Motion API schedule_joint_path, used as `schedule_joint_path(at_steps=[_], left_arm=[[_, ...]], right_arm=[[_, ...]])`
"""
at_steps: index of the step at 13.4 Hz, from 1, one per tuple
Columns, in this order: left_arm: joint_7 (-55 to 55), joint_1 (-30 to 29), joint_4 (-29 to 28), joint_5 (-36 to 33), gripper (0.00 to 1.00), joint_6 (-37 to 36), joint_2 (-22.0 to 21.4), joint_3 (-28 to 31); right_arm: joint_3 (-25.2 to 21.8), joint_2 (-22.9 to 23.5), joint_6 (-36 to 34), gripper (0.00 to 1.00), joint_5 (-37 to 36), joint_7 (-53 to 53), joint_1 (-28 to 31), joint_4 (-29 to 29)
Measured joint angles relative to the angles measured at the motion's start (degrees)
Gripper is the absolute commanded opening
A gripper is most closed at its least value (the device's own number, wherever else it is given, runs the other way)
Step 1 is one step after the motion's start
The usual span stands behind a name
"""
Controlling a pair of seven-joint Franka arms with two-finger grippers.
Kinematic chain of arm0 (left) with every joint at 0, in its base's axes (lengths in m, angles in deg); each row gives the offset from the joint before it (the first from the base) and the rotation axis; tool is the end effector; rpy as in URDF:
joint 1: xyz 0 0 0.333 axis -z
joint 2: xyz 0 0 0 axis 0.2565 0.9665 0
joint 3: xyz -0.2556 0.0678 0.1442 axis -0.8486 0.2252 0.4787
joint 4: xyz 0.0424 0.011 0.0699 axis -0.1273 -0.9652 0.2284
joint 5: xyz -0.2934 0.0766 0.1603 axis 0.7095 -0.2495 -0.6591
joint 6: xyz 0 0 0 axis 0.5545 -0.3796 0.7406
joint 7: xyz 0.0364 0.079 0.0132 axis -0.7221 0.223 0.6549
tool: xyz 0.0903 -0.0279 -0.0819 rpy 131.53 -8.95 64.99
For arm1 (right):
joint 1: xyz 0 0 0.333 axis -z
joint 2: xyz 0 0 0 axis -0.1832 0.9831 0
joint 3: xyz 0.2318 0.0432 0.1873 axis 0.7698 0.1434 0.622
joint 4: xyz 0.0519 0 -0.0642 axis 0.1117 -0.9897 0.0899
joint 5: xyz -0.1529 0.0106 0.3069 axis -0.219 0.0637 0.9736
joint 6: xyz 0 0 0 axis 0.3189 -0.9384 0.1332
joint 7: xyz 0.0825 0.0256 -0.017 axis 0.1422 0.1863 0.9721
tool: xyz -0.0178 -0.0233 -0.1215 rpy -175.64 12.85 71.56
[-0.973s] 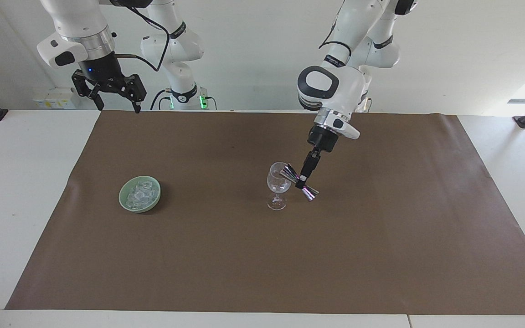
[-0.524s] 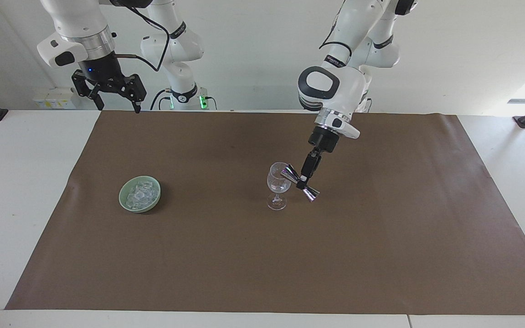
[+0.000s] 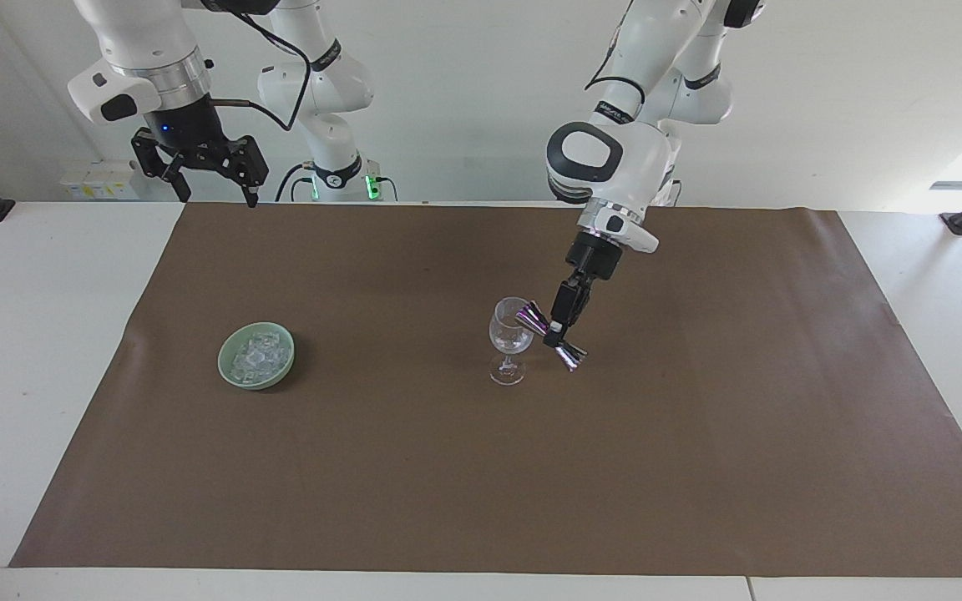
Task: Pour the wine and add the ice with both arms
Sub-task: 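Tilt the jigger over the clear glass with the left gripper, then hold the jigger tilted over the glass to pour it out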
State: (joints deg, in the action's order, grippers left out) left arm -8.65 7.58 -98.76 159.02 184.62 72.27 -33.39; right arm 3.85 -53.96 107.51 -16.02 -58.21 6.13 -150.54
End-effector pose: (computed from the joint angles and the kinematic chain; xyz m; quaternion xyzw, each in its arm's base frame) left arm 0.4886 -0.2768 0.4293 0.7887 0.3890 0.2277 0.4181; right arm 0.4835 0.0055 0.6274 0.9990 -0.0329 0.0096 0.0290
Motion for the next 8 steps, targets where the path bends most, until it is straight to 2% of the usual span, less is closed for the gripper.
schedule_joint_path(at_steps=[8], left_arm=[[-1.4, 0.0, 0.2, -0.6, 0.00, 0.1, 0.0, 0.0]], right_arm=[[0.0, 0.0, 0.0, 1.00, 0.0, 0.0, 0.0, 0.0]])
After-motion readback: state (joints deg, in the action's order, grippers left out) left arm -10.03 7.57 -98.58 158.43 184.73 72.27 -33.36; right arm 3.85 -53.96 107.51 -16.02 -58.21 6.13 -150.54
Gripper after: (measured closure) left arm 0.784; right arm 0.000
